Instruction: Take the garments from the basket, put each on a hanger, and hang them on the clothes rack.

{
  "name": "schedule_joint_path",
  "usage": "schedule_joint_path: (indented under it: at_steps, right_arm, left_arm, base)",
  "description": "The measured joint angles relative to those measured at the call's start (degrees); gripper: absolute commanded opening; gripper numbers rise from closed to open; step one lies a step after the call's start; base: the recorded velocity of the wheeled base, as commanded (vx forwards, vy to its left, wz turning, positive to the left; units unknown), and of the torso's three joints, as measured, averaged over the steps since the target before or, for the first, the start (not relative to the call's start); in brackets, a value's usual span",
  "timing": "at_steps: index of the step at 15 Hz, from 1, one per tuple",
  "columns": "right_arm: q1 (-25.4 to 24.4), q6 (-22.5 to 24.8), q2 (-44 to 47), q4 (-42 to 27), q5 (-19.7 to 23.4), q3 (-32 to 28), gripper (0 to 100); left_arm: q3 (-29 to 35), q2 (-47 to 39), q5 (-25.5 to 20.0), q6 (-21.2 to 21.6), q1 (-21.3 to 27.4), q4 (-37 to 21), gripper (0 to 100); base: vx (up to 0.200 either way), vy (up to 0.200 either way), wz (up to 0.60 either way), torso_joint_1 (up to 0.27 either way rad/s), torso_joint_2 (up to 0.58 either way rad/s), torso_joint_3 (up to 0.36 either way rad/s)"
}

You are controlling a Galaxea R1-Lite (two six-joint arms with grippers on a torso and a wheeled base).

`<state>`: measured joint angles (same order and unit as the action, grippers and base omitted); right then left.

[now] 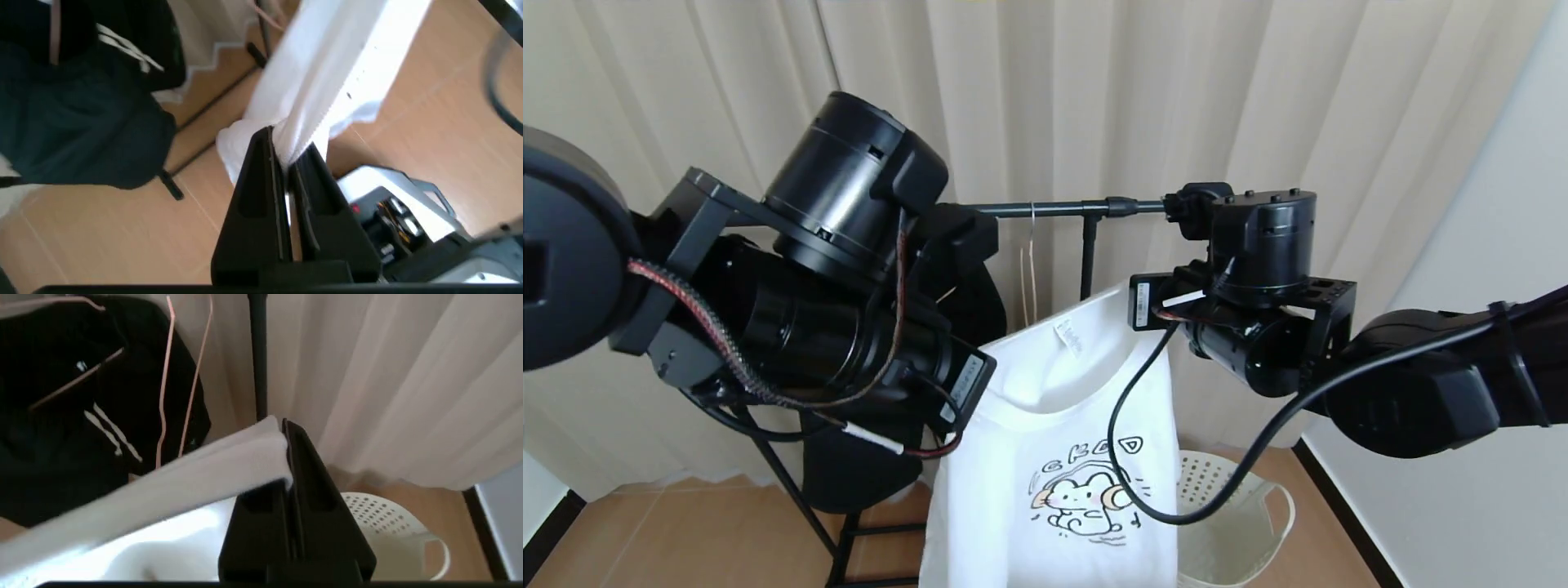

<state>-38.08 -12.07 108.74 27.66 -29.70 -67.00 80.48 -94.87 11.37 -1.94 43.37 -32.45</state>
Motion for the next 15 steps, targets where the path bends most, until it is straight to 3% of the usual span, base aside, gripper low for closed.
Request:
schedule_joint_path:
  at_steps: [2, 4, 7, 12, 15]
  right_arm:
    - [-1.8, -4.0, 2.5, 2.6, -0.2, -1.8, 0]
    - [-3.3, -7.9, 3.6, 2.9, -0.1, -3.4, 0]
    - [-4.6, -9.8, 4.1, 2.9, 0.2, -4.7, 0]
    - [-4.8, -9.7, 3.9, 2.3, 0.4, -5.0, 0]
    - [-2.2, -7.6, 3.0, 1.9, 0.4, -4.8, 0]
  left_arm:
    - [-1.7, 0.0, -4.5, -8.0, 5.5, 0.4, 0]
    - [0.2, -1.5, -6.5, -13.3, 9.4, 1.2, 0]
    - [3.3, -4.4, -6.8, -17.9, 12.2, 3.9, 0]
    - [3.7, -6.5, -5.9, -18.0, 12.7, 6.3, 0]
    - [3.6, -6.5, -5.1, -16.9, 10.0, 6.3, 0]
  base:
    - [0.000, 0.000, 0.00, 0.000, 0.00, 0.000]
    - [0.000, 0.000, 0.00, 0.000, 0.00, 0.000]
    - [0.000, 0.000, 0.00, 0.000, 0.00, 0.000]
    - [0.000, 0.000, 0.00, 0.000, 0.00, 0.000]
    - [0.000, 0.000, 0.00, 0.000, 0.00, 0.000]
